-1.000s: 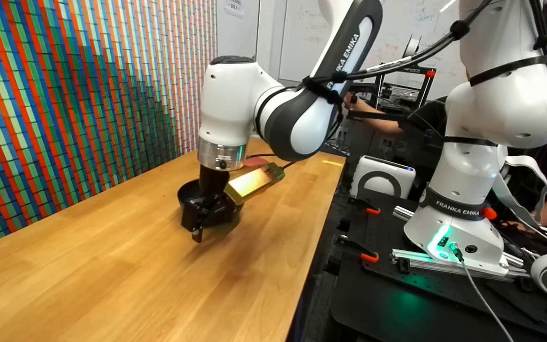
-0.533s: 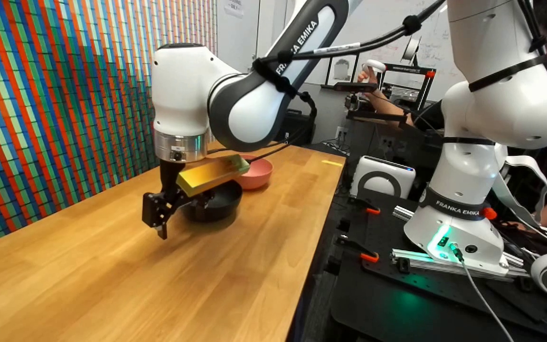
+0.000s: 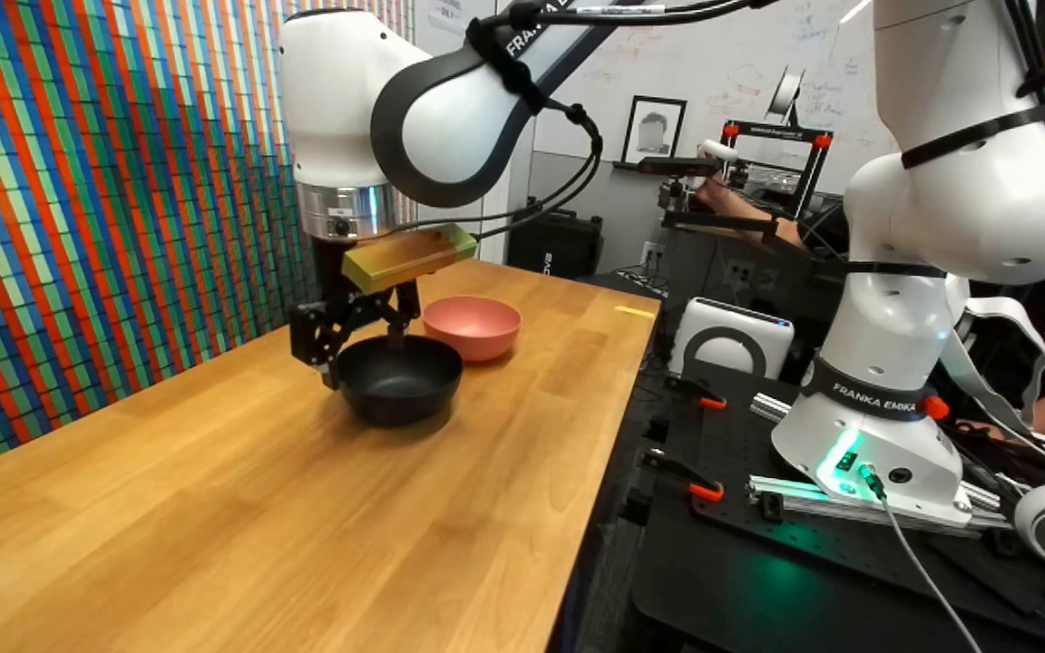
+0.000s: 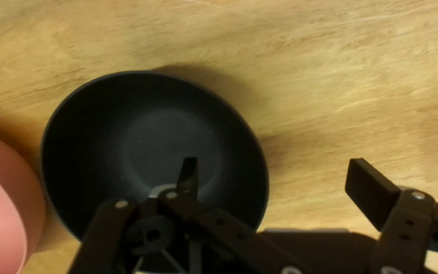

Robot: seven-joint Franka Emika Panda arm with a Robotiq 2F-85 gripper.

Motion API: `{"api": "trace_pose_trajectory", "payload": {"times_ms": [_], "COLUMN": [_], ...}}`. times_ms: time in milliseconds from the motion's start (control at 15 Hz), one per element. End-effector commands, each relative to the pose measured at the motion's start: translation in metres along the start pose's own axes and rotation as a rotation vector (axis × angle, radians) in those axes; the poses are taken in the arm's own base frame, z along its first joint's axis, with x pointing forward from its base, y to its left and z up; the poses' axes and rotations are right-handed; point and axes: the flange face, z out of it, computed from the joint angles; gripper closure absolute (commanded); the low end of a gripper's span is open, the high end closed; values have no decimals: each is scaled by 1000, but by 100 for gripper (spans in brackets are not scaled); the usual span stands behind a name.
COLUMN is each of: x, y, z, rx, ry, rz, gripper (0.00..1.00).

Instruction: Place the black bowl on top of the pink bowl

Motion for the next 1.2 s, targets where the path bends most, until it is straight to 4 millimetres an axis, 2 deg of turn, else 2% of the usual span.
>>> {"api": "trace_pose_trajectory", "payload": {"times_ms": [0,333,400,467,667,1000,1067,1133], "x": [3,-19,-24,-29,-35,-30,-29,-28], "y": [19,21,20,19,19,21,22,22], "z": [12,56,64,70,81,75,74,72], "rx": [-36,-36,-33,-29,-22,-11,-10,-9], "ry": [17,-1,0,-2,0,13,16,16], "rz": [-9,-28,-34,-41,-56,-48,-47,-47], "gripper": [0,0,25,26,51,89,95,96]}}
